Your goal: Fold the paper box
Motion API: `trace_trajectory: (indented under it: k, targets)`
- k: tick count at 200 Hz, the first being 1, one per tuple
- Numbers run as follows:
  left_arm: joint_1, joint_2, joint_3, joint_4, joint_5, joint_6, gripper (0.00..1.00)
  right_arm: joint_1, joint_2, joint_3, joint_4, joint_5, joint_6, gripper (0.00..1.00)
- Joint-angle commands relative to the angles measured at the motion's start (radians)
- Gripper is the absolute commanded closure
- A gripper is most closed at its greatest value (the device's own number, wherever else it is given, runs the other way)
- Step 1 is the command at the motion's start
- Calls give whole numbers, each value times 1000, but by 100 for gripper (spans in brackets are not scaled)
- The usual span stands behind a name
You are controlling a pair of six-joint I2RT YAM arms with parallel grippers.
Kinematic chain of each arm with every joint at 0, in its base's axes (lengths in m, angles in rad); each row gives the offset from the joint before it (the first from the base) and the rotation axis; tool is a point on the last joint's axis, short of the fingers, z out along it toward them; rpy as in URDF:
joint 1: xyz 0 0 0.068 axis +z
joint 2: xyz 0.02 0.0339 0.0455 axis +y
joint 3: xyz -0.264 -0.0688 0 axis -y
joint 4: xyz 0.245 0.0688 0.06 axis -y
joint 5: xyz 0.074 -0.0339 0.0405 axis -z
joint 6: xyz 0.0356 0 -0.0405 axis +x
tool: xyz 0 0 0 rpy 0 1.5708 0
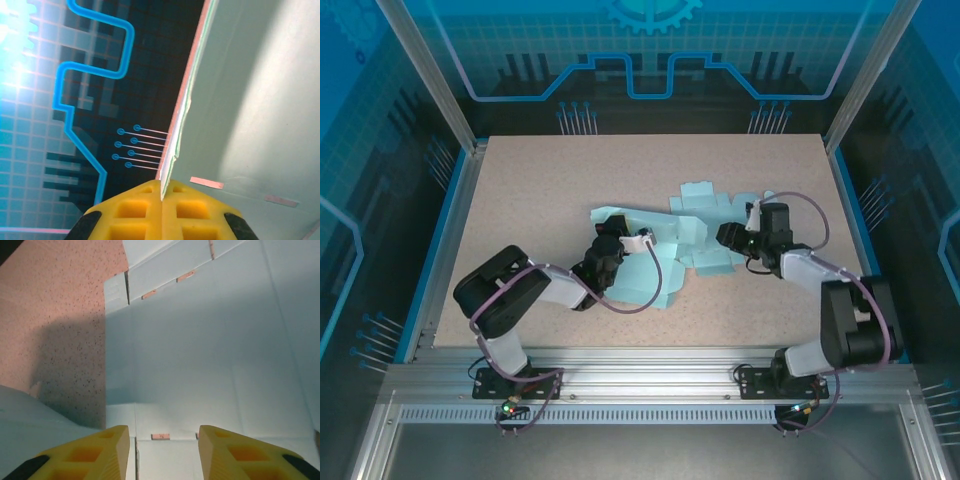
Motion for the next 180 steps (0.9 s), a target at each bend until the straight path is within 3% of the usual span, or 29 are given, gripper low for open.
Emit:
trace_trajectory:
  k: [1, 29, 83, 180]
  targets:
    - [-8, 43, -6, 180, 17, 88, 100, -13, 87, 71, 74, -116, -38, 59]
    - [-8, 91, -3, 219, 13, 111, 100, 8, 155, 104, 124, -167, -54, 59]
    - [-8, 143, -6, 236, 42, 122, 100, 56, 183, 91, 132, -148, -104, 57]
    - [-7, 196, -14, 273, 60, 143, 100, 160, 98, -10, 142, -117, -165, 55]
